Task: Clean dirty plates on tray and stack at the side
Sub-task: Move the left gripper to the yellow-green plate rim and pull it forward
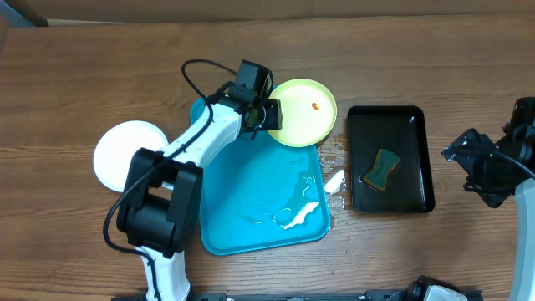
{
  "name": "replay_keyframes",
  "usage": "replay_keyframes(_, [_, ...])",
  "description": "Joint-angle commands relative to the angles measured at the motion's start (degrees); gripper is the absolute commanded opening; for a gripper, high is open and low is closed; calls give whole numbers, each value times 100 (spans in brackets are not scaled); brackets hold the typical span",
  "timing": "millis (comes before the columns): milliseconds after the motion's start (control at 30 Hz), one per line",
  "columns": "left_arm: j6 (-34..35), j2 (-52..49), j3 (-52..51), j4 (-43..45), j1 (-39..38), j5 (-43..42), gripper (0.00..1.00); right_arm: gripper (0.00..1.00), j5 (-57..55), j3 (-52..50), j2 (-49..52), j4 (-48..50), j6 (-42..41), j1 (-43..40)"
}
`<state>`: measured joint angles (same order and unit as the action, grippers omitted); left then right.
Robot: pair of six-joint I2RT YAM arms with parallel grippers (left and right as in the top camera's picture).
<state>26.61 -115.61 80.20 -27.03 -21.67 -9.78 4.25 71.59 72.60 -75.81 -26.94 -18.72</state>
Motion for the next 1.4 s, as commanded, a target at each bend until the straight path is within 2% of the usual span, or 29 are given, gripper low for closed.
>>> replay_keyframes(0, [824, -72, 11, -146, 17, -33, 52, 88, -4, 81, -52, 24, 42, -20])
replay_keyframes(100, [992, -74, 11, -310, 22, -33, 53, 88, -4, 81, -52, 24, 42, -20])
replay_keyframes(200, [1202, -101, 9, -431, 2, -35, 45, 88, -4, 81, -52, 31, 39, -20])
replay_keyframes(333, [1375, -221, -13, -437, -90, -33, 42, 88, -4, 81, -52, 70, 39, -20])
replay_keyframes(500, [1360, -337, -13, -444, -129, 35, 34, 88, -4, 81, -52, 63, 39, -20])
replay_keyframes(633, [992, -337, -13, -581, -118, 201, 31, 88, 4, 81, -52, 37, 39, -20])
replay_keyframes(767, [592, -337, -11, -977, -116, 750, 5, 88, 39, 81, -52, -68, 44, -20])
replay_keyframes(967, [-544, -168, 61, -1722, 7, 966, 4, 88, 501, 81, -52, -114, 376, 42])
replay_keyframes(1033, [-765, 0, 96, -2155, 28, 1386, 4, 88, 907, 81, -52, -76, 658, 125])
replay_keyframes(1200, [-844, 588, 101, -3136, 48, 2896, 4, 88, 1300, 79, -48, 120, 1049, 629])
replay_keyframes(1267, [-844, 798, 101, -3364, 90, 3021, 4, 87, 1300, 57, -28, 227, 1069, 935])
replay_keyframes(1367, [-841, 984, 101, -3528, 155, 2745, 4, 84, 1207, -87, 61, 476, 1058, 1517])
